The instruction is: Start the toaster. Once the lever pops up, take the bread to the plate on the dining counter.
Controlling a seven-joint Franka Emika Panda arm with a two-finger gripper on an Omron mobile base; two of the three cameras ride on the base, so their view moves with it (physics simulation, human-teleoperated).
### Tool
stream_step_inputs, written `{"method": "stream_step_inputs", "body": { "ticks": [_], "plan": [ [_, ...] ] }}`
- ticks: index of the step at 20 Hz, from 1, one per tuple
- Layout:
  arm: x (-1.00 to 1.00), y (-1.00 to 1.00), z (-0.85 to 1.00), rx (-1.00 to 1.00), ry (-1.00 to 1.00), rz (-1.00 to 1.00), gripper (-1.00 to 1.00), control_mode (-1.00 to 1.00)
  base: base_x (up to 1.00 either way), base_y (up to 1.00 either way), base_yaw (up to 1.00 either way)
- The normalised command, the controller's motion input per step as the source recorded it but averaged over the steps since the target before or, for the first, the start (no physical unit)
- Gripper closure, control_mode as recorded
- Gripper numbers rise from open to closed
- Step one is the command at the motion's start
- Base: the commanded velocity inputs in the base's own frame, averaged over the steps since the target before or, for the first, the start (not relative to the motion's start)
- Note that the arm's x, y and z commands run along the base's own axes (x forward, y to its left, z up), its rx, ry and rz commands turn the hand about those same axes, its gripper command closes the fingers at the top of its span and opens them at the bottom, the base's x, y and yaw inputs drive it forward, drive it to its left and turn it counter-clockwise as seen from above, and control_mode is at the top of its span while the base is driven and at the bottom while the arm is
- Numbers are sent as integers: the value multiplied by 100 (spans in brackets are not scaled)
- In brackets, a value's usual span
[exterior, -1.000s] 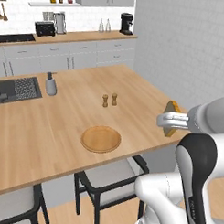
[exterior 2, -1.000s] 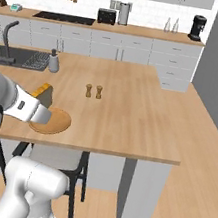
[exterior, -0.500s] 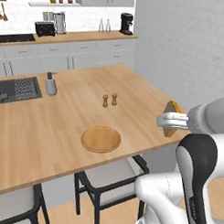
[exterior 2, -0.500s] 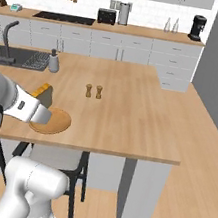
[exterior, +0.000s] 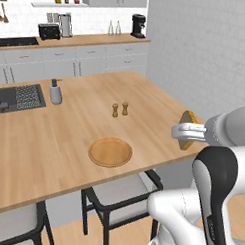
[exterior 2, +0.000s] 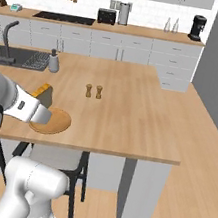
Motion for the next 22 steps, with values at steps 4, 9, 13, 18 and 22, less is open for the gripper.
{"method": "stream_step_inputs", "body": {
  "ticks": [4, 9, 13, 18, 22],
  "plan": [
    [0, 0, 0, 0, 0, 0, 100, 100, 0, 0, 0],
    [0, 0, 0, 0, 0, 0, 100, 100, 0, 0, 0],
    [0, 0, 0, 0, 0, 0, 100, 100, 0, 0, 0],
    [0, 0, 0, 0, 0, 0, 100, 100, 0, 0, 0],
    [0, 0, 0, 0, 0, 0, 100, 100, 0, 0, 0]
  ]
}}
